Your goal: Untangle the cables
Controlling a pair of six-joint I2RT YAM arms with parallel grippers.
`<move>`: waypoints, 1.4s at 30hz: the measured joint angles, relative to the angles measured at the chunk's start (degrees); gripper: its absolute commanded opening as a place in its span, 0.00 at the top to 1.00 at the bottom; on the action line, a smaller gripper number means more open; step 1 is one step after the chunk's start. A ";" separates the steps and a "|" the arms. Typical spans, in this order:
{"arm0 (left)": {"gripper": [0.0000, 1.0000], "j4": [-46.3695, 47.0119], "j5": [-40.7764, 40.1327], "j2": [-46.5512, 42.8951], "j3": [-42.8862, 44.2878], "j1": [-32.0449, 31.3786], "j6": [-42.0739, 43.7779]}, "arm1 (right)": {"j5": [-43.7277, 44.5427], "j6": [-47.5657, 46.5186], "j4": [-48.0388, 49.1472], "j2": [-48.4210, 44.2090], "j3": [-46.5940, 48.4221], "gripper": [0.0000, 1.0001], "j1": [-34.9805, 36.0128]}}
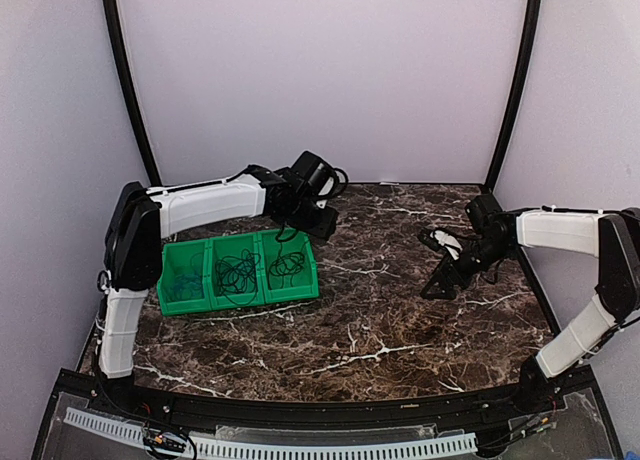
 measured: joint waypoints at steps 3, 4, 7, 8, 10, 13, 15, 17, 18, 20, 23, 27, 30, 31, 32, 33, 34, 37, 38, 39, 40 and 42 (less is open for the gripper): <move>0.50 -2.51 -1.79 4.98 5.57 0.07 2.58 | 0.11 -0.02 -0.02 0.00 0.00 0.01 0.00; 0.51 -3.39 -2.40 6.43 7.10 0.07 3.28 | 0.15 -0.02 -0.04 0.00 0.00 0.01 0.02; 0.59 -5.88 -4.15 9.22 9.42 0.09 4.70 | 0.17 -0.02 -0.04 0.00 0.00 0.01 0.00; 0.62 -6.67 -4.76 9.79 9.75 0.09 5.05 | 0.20 -0.02 -0.04 0.00 0.00 0.01 0.02; 0.74 -7.63 -6.05 10.58 10.21 0.09 5.81 | 0.24 -0.02 -0.04 0.00 0.00 0.01 0.00; 0.97 -9.90 -7.63 10.64 10.91 0.09 6.62 | 0.28 0.00 -0.07 0.00 0.00 0.01 0.02; 1.00 -10.38 -7.78 10.64 11.41 0.09 6.45 | 0.33 -0.02 -0.11 0.00 0.00 0.01 0.02; 1.00 -10.67 -7.43 10.64 12.00 0.09 6.54 | 0.33 -0.02 -0.17 0.00 0.00 0.01 0.02; 1.00 -10.64 -7.13 10.56 12.02 0.09 6.45 | 0.35 -0.02 -0.17 0.02 0.00 0.01 0.00; 1.00 -10.56 -6.25 10.43 12.00 0.09 6.34 | 0.35 -0.02 -0.17 0.07 0.00 0.01 0.02; 1.00 -9.20 -4.79 8.74 10.14 -0.13 5.75 | 0.37 -0.02 -0.17 0.22 0.00 0.01 0.02; 1.00 -6.62 -3.93 2.10 3.93 -0.59 4.24 | 0.44 -0.02 -0.20 0.61 0.00 0.01 0.02; 1.00 -1.95 -3.56 -6.56 -4.94 -0.79 2.05 | 0.61 -0.04 -0.22 1.05 0.00 0.01 0.02; 1.00 -0.52 -3.17 -9.42 -8.15 -0.79 1.14 | 0.63 -0.07 -0.22 1.20 0.00 0.01 0.02; 1.00 1.11 -2.71 -12.44 -11.54 -0.81 0.02 | 0.70 -0.09 -0.24 1.36 0.00 0.01 0.07; 1.00 2.86 -2.23 -15.19 -14.82 -0.81 -1.18 | 0.74 -0.11 -0.24 1.51 0.00 0.01 0.09; 1.00 4.74 -1.62 -17.49 -17.90 -0.83 -2.40 | 0.76 -0.15 -0.22 1.62 0.00 0.01 0.13; 1.00 9.18 -0.22 -20.61 -24.30 -0.83 -5.46 | 0.79 -0.20 -0.24 1.88 0.00 0.01 0.17; 1.00 10.32 0.00 -20.59 -25.64 -0.81 -6.32 | 0.79 -0.20 -0.26 1.92 0.00 0.02 0.24; 1.00 11.02 0.04 -20.02 -26.56 -0.81 -7.04 | 0.81 -0.20 -0.26 1.95 0.00 0.01 0.28; 1.00 11.47 -0.07 -19.17 -27.12 -0.81 -7.63 | 0.81 -0.20 -0.26 1.95 0.00 0.01 0.37; 1.00 12.04 -1.14 -17.09 -27.47 -0.76 -8.50 | 0.81 -0.20 -0.31 1.95 0.00 0.01 0.52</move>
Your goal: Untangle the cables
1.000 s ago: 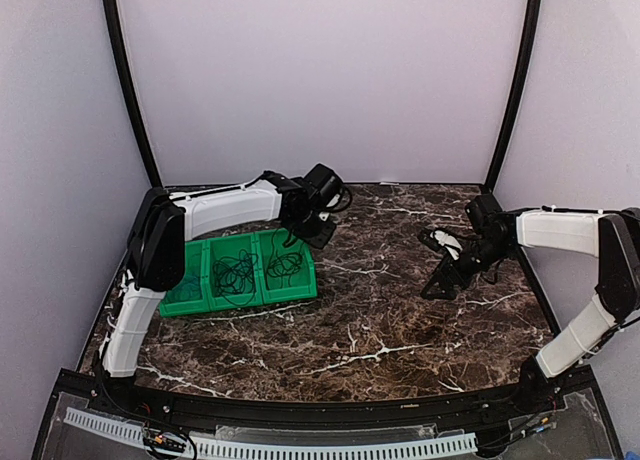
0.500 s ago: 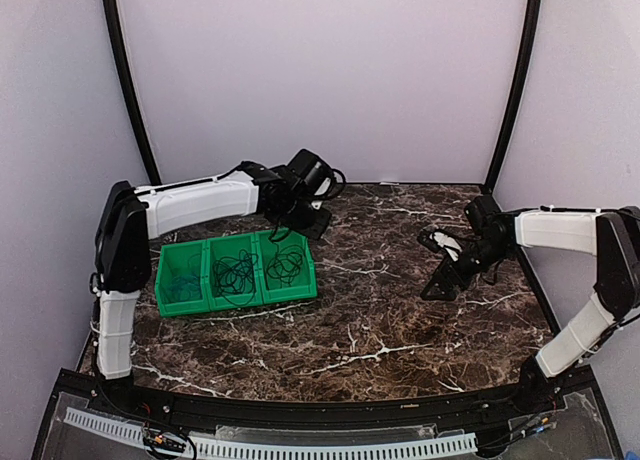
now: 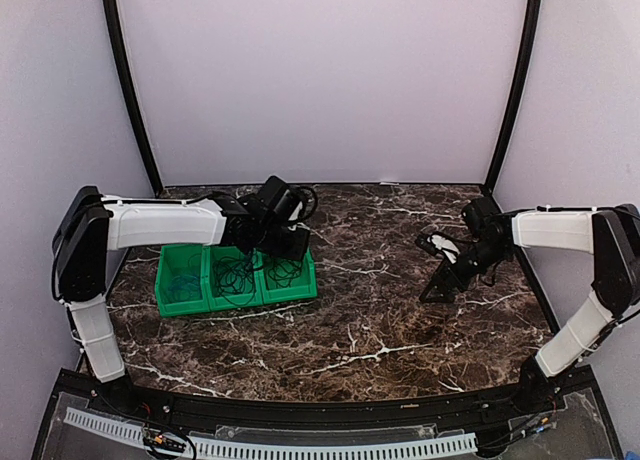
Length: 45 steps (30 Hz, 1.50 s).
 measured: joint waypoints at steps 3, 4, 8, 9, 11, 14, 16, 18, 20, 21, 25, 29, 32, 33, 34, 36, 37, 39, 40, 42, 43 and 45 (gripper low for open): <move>1.00 0.48 -1.49 2.95 -0.09 0.35 -1.11 | 0.02 0.02 0.00 0.00 0.00 0.01 0.17; 1.00 0.55 -1.90 3.74 -0.09 0.61 -1.53 | 0.07 0.00 0.00 0.00 0.00 0.01 0.17; 1.00 0.90 -3.96 5.75 -0.09 2.01 -2.71 | 0.57 0.04 0.07 -0.11 0.00 0.01 0.17; 1.00 0.92 -4.48 6.16 -0.09 2.38 -3.10 | 1.01 0.22 0.13 -0.33 0.00 0.01 0.17; 0.95 1.01 -5.05 6.82 -0.09 3.19 -3.61 | 3.50 1.09 0.68 -1.55 0.00 0.01 0.20; 0.78 1.05 -5.51 7.50 -0.09 3.91 -4.02 | 10.05 3.10 3.72 -5.81 0.00 0.01 0.07; 0.69 0.90 -5.73 7.54 -0.07 4.31 -4.24 | 13.70 4.02 6.03 -8.59 0.02 0.01 -0.61; 0.63 0.94 -5.86 7.48 -0.04 4.20 -4.48 | 16.02 4.35 7.39 -9.79 0.39 0.03 -2.19; 0.57 0.57 -6.21 7.02 -0.04 3.65 -3.93 | 18.23 4.52 7.72 -9.01 1.79 0.08 -4.90; 0.53 0.17 -6.45 6.60 -0.04 3.34 -3.78 | 18.88 4.46 7.72 -8.26 2.40 0.11 -5.97; 0.44 -1.44 -8.28 2.62 -0.04 1.62 -3.02 | 19.30 4.42 6.38 -3.54 5.29 0.17 -11.50; 0.41 -2.01 -10.82 -3.32 0.11 -1.20 -2.10 | 19.80 3.80 4.87 -1.31 4.68 0.19 -15.80; 0.40 -1.88 -11.32 -5.55 1.49 -3.96 -0.92 | 19.76 2.89 3.82 -1.05 3.28 0.25 -17.70; 0.40 -1.66 -11.28 -5.64 2.23 -5.18 -0.24 | 19.69 2.54 3.54 -0.90 2.75 0.27 -18.12; 0.40 -1.42 -11.10 -5.64 2.86 -6.23 0.22 | 19.63 2.27 3.34 -0.66 2.19 0.30 -18.40; 0.41 -1.01 -9.75 -5.01 4.55 -9.03 1.33 | 19.30 1.75 3.10 0.07 1.20 0.35 -18.49; 0.42 -0.52 -8.94 -4.44 5.27 -9.88 1.51 | 19.06 1.51 3.06 0.46 0.90 0.38 -18.49; 0.43 0.68 -6.58 -1.88 7.80 -11.89 1.64 | 18.40 1.20 2.86 1.64 0.63 0.43 -18.49; 0.43 1.51 -5.27 -0.02 9.35 -12.81 1.62 | 18.01 1.11 2.78 2.25 0.66 0.48 -18.49; 0.44 2.84 -3.02 4.00 11.91 -13.99 1.60 | 17.31 0.61 2.75 3.19 0.63 0.62 -18.49; 0.44 3.17 -1.95 6.40 13.27 -14.49 1.57 | 16.94 0.57 2.71 3.65 0.63 0.69 -18.49; 0.45 3.96 0.17 11.10 15.61 -15.39 1.40 | 16.31 0.50 2.73 4.52 0.63 0.82 -18.49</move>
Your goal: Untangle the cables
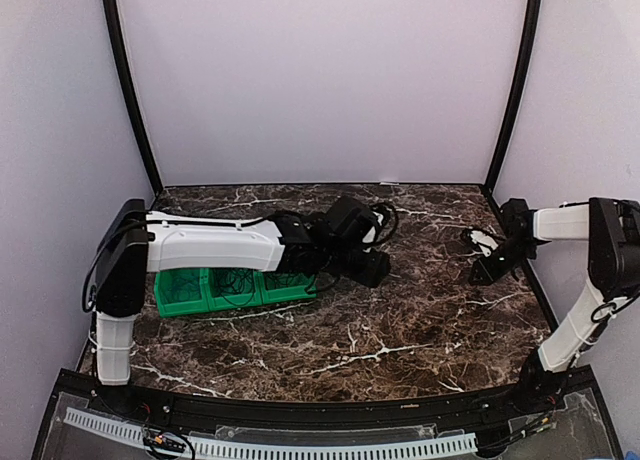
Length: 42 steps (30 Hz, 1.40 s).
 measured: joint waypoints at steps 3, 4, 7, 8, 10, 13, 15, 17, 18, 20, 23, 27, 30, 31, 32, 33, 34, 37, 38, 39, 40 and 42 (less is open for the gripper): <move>0.46 -0.22 3.45 6.58 3.26 -0.63 -1.03 | -0.96 -0.48 0.13 0.72 -0.07 0.98 0.00; 0.46 -0.79 4.35 8.55 4.46 -0.74 -1.57 | -1.33 -0.31 0.11 0.94 -0.09 1.00 0.00; 0.45 -1.60 6.49 12.48 6.58 -0.98 -3.72 | -1.99 -0.48 0.17 1.22 -0.20 1.00 0.00; 0.45 -1.73 7.02 13.07 6.78 -0.98 -4.35 | -2.21 -0.48 0.17 1.25 -0.22 1.00 0.00; 0.45 -1.90 8.41 13.86 6.97 -0.98 -5.84 | -2.58 -0.48 0.28 1.27 -0.24 1.00 0.00; 0.51 -1.75 9.86 14.34 7.13 -0.98 -7.82 | -2.80 -0.48 0.39 1.29 -0.33 1.00 0.00; 0.55 -1.55 10.27 14.82 7.43 -0.94 -8.85 | -2.89 -0.48 0.39 1.29 -0.33 1.00 0.00; 0.60 -0.76 10.84 15.72 7.89 -0.94 -9.70 | -2.97 -0.46 0.39 1.29 -0.33 1.00 0.00; 0.62 -0.42 11.10 16.17 8.00 -0.94 -10.19 | -3.02 -0.46 0.39 1.29 -0.33 1.00 0.00; 0.68 0.24 11.56 17.20 8.15 -0.94 -10.75 | -3.10 -0.48 0.39 1.29 -0.33 1.00 0.00; 0.77 0.90 12.17 18.58 8.24 -0.70 -11.43 | -3.23 -0.46 0.39 1.29 -0.35 1.00 0.00; 0.94 1.86 12.24 18.80 8.37 -0.39 -11.67 | -3.54 -0.46 0.39 1.29 -0.35 1.00 0.00; 1.00 2.43 11.96 18.80 8.33 -0.22 -11.37 | -3.78 -0.46 0.39 1.29 -0.46 1.00 0.00; 1.00 2.75 11.82 18.80 8.22 -0.17 -11.17 | -3.80 -0.46 0.39 1.29 -0.50 1.00 0.00; 1.00 3.19 11.47 18.75 7.96 -0.17 -10.91 | -3.82 -0.46 0.37 1.29 -0.55 1.00 0.00; 1.00 3.58 11.19 18.71 7.61 -0.17 -10.73 | -3.85 -0.48 0.37 1.29 -0.57 1.00 0.00; 1.00 3.74 10.56 18.58 7.08 -0.17 -10.51 | -3.87 -0.46 0.39 1.29 -0.57 1.00 0.00; 1.00 3.43 8.52 17.25 4.83 -0.17 -9.75 | -3.52 -0.35 0.42 1.29 -0.59 1.00 -0.02; 1.00 2.62 7.45 16.13 3.96 -0.17 -9.35 | -3.23 -0.31 0.44 1.29 -0.59 1.00 -0.07; 1.00 1.57 6.10 14.75 2.95 -0.17 -8.90 | -2.82 -0.24 0.50 1.29 -0.59 1.00 -0.20; 1.00 0.42 4.66 13.00 1.75 -0.17 -8.39 | -2.51 -0.13 0.59 1.29 -0.59 1.00 -0.35; 1.00 -1.60 1.64 8.46 -1.53 -0.17 -7.50 | -1.99 0.15 0.90 1.27 -0.59 1.00 -0.98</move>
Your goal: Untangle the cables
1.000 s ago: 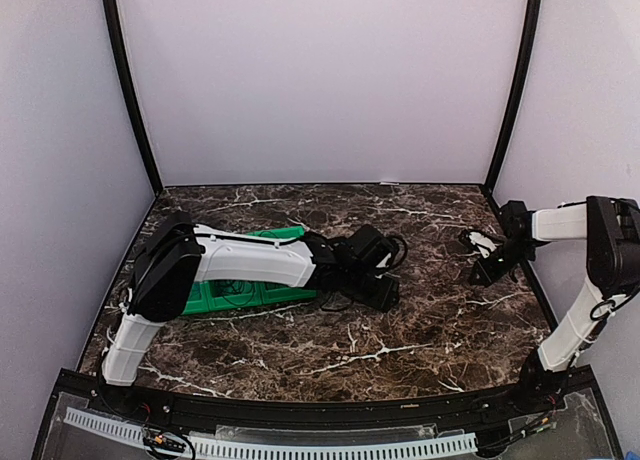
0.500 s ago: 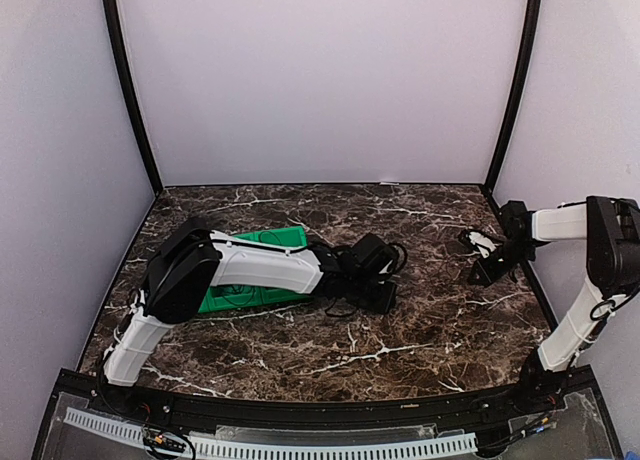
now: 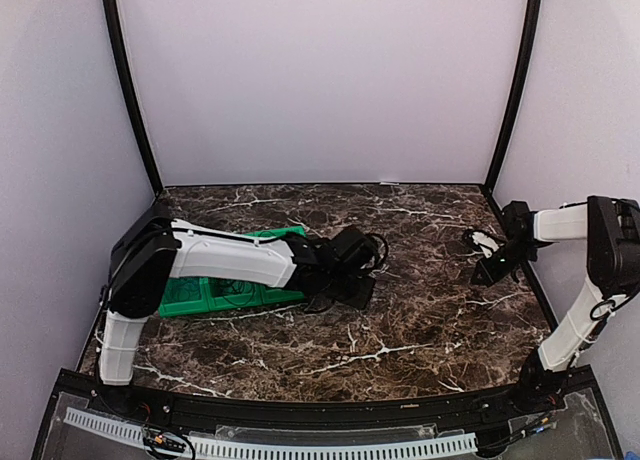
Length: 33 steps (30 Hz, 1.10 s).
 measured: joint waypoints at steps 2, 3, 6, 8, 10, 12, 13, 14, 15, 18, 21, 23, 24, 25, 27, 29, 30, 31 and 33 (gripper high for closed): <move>1.00 -2.10 -3.34 -6.49 -4.57 0.00 0.68 | 0.66 0.39 0.22 -0.02 0.00 1.00 -0.70; 1.00 -3.02 -5.05 -10.36 -6.99 0.11 0.90 | 0.85 0.55 0.28 -0.04 0.00 1.00 -1.01; 1.00 -6.43 -9.62 -22.47 -12.50 1.01 1.14 | 1.29 0.85 0.44 -0.04 0.00 1.00 -1.70; 1.00 -7.98 -12.37 -28.83 -14.49 1.99 1.11 | 1.57 0.92 0.50 -0.04 0.00 1.00 -1.99; 1.00 -9.90 -15.32 -34.75 -16.22 3.30 1.07 | 2.01 1.09 0.59 -0.04 0.02 1.00 -2.21; 1.00 -12.17 -17.75 -39.26 -17.66 4.74 1.03 | 2.56 1.29 0.66 -0.04 0.02 1.00 -2.45; 1.00 -13.66 -19.12 -41.35 -18.29 5.53 1.01 | 2.78 1.49 0.70 -0.04 0.02 1.00 -2.58; 1.00 -15.28 -20.68 -43.17 -18.78 6.32 0.96 | 3.06 1.66 0.74 -0.04 0.02 1.00 -2.71; 1.00 -16.94 -22.14 -44.83 -19.17 7.04 0.90 | 3.17 1.75 0.79 -0.04 0.02 1.00 -2.82; 1.00 -21.81 -26.29 -49.31 -19.71 9.14 0.87 | 3.91 2.08 0.83 -0.04 0.04 1.00 -2.97; 1.00 -26.29 -30.45 -54.90 -19.56 10.91 1.33 | 4.39 2.23 0.85 -0.04 0.07 1.00 -2.97; 1.00 -29.62 -32.50 -57.86 -18.40 11.96 1.88 | 4.22 2.32 0.79 -0.04 0.09 1.00 -2.97; 1.00 -30.93 -32.68 -59.01 -17.40 12.17 2.32 | 3.06 2.32 0.55 -0.04 0.20 1.00 -2.89; 1.00 -32.00 -32.74 -59.80 -16.41 12.17 2.71 | 2.10 2.32 0.35 -0.04 0.42 1.00 -2.49; 1.00 -33.35 -32.74 -60.78 -15.45 12.22 3.26 | -0.26 1.97 -0.24 -0.07 1.25 1.00 -1.92; 1.00 -34.58 -32.72 -61.44 -15.43 12.37 3.63 | -1.88 1.57 -0.83 -0.39 2.08 1.00 -1.86; 1.00 -34.77 -32.54 -61.61 -15.52 12.46 3.67 | -2.43 1.22 -1.36 -0.68 2.56 1.00 -1.81; 1.00 -34.58 -32.37 -61.81 -15.80 12.70 3.67 | -3.04 0.76 -2.16 -1.14 3.15 1.00 -1.51; 1.00 -33.79 -31.56 -62.25 -17.03 13.14 3.65 | -3.80 0.07 -4.11 -2.54 4.70 1.00 -0.28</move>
